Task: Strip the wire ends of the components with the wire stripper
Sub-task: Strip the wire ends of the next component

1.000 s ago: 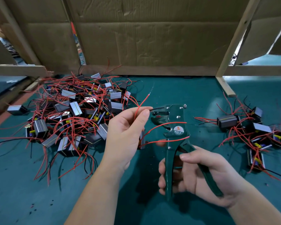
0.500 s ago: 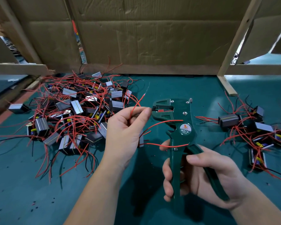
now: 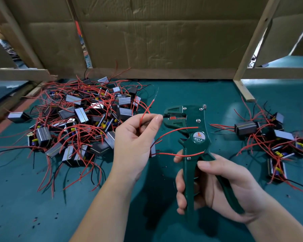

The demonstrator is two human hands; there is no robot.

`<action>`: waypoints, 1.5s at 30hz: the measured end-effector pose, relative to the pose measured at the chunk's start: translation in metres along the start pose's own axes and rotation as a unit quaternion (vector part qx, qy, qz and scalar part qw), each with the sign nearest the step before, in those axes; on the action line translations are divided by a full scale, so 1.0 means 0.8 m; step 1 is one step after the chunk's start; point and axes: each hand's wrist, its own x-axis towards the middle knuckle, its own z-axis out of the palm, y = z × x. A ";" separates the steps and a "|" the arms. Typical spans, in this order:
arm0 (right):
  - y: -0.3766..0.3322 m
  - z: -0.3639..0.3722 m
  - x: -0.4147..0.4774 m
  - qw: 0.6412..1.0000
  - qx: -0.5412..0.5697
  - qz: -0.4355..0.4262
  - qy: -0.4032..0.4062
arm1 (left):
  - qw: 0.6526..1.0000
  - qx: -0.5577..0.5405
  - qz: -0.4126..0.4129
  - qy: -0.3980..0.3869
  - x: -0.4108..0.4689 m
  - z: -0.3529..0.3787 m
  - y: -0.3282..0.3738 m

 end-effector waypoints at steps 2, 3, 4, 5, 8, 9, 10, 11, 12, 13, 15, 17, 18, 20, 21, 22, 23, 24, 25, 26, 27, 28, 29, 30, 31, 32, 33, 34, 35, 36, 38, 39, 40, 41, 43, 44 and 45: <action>0.000 0.002 0.000 1.000 -0.004 0.001 0.012 | 1.000 0.003 -0.003 -0.005 0.000 -0.001 -0.001; 0.001 0.003 0.000 1.000 -0.006 0.000 0.023 | 1.000 0.007 -0.002 -0.007 0.000 -0.001 -0.002; 0.001 0.004 0.000 0.999 -0.009 -0.002 0.037 | 1.000 0.014 0.002 -0.009 0.001 -0.001 -0.003; 0.002 0.005 0.000 0.999 -0.014 -0.004 0.053 | 1.000 0.025 0.006 -0.011 0.001 -0.001 -0.003; 0.004 0.008 0.002 0.995 -0.027 -0.011 0.095 | 0.994 0.097 0.033 -0.030 0.001 -0.003 -0.005; 0.004 0.009 0.003 0.993 -0.027 -0.012 0.112 | 0.991 0.123 0.047 -0.039 0.001 -0.004 -0.006; 0.005 0.011 0.005 0.991 -0.025 -0.014 0.131 | 0.988 0.138 0.056 -0.042 0.000 -0.004 -0.008; 0.006 0.012 0.006 0.988 -0.025 -0.017 0.153 | 0.987 0.142 0.058 -0.040 0.000 -0.004 -0.009; 0.006 0.011 0.007 0.984 -0.026 -0.018 0.175 | 0.989 0.134 0.049 -0.040 0.000 -0.004 -0.010; 0.006 0.010 0.008 0.980 -0.030 -0.014 0.194 | 0.991 0.121 0.036 -0.043 0.001 -0.003 -0.010; 0.003 0.007 0.010 0.978 -0.035 -0.004 0.206 | 0.991 0.117 0.018 -0.067 0.002 -0.005 -0.012; -0.001 0.001 0.011 0.980 0.000 -0.022 0.196 | 0.985 0.140 0.005 -0.097 0.003 -0.008 -0.013; -0.004 -0.002 0.011 0.981 0.026 -0.036 0.189 | 0.983 0.151 0.005 -0.107 0.004 -0.009 -0.013; -0.009 -0.009 0.010 0.981 0.054 -0.055 0.180 | 0.977 0.179 0.028 -0.113 0.004 -0.012 -0.015; -0.011 -0.012 0.008 0.982 0.054 -0.058 0.174 | 0.972 0.201 0.042 -0.111 0.004 -0.012 -0.015; -0.012 -0.014 0.007 0.984 0.050 -0.056 0.164 | 0.967 0.224 0.055 -0.105 0.004 -0.012 -0.015; -0.012 -0.015 0.005 0.986 0.041 -0.048 0.154 | 0.962 0.247 0.067 -0.096 0.004 -0.012 -0.014; -0.012 -0.015 0.005 0.989 0.031 -0.034 0.140 | 0.957 0.267 0.077 -0.089 0.004 -0.012 -0.013; -0.011 -0.014 0.004 0.992 0.022 -0.018 0.123 | 0.951 0.285 0.082 -0.083 0.003 -0.012 -0.012; -0.010 -0.013 0.003 0.995 0.015 -0.002 0.101 | 0.947 0.300 0.086 -0.080 0.003 -0.012 -0.011; -0.008 -0.011 0.003 0.997 0.010 0.012 0.078 | 0.942 0.313 0.089 -0.078 0.002 -0.012 -0.010; -0.007 -0.010 0.002 0.998 0.008 0.022 0.057 | 0.938 0.324 0.093 -0.076 0.002 -0.012 -0.009; -0.005 -0.009 0.002 0.999 0.007 0.030 0.040 | 0.935 0.333 0.098 -0.075 0.002 -0.013 -0.009; -0.004 -0.008 0.002 0.999 0.007 0.037 0.028 | 0.932 0.338 0.104 -0.073 0.002 -0.014 -0.008; -0.003 -0.007 0.001 0.999 0.005 0.044 0.021 | 0.930 0.343 0.112 -0.070 0.002 -0.015 -0.007; -0.003 -0.007 0.001 0.999 0.002 0.049 0.019 | 0.928 0.347 0.119 -0.067 0.003 -0.016 -0.006; -0.003 -0.006 0.001 0.998 -0.002 0.053 0.019 | 0.926 0.350 0.125 -0.064 0.003 -0.017 -0.006; -0.003 -0.006 0.001 0.998 -0.005 0.056 0.020 | 0.925 0.352 0.129 -0.059 0.004 -0.018 -0.006; -0.003 -0.006 0.000 0.998 -0.008 0.058 0.023 | 0.924 0.354 0.132 -0.055 0.004 -0.018 -0.007; -0.003 -0.005 0.001 0.998 -0.011 0.059 0.026 | 0.922 0.358 0.135 -0.050 0.003 -0.018 -0.007; -0.003 -0.004 0.001 0.998 -0.014 0.060 0.028 | 0.917 0.371 0.143 -0.043 0.003 -0.017 -0.009; -0.003 -0.004 0.001 0.998 -0.014 0.060 0.029 | 0.914 0.378 0.144 -0.041 0.003 -0.018 -0.010; -0.003 -0.004 0.002 0.998 -0.013 0.059 0.030 | 0.910 0.386 0.144 -0.040 0.003 -0.018 -0.010; -0.003 -0.004 0.001 0.998 -0.013 0.058 0.030 | 0.906 0.397 0.142 -0.038 0.003 -0.018 -0.010; -0.003 -0.004 0.001 0.998 -0.014 0.057 0.032 | 0.898 0.418 0.138 -0.034 0.003 -0.019 -0.009; -0.003 -0.003 0.001 0.998 -0.017 0.056 0.033 | 0.895 0.423 0.137 -0.033 0.003 -0.020 -0.009; -0.003 -0.003 0.001 0.998 -0.019 0.054 0.033 | 0.893 0.427 0.137 -0.033 0.003 -0.020 -0.009</action>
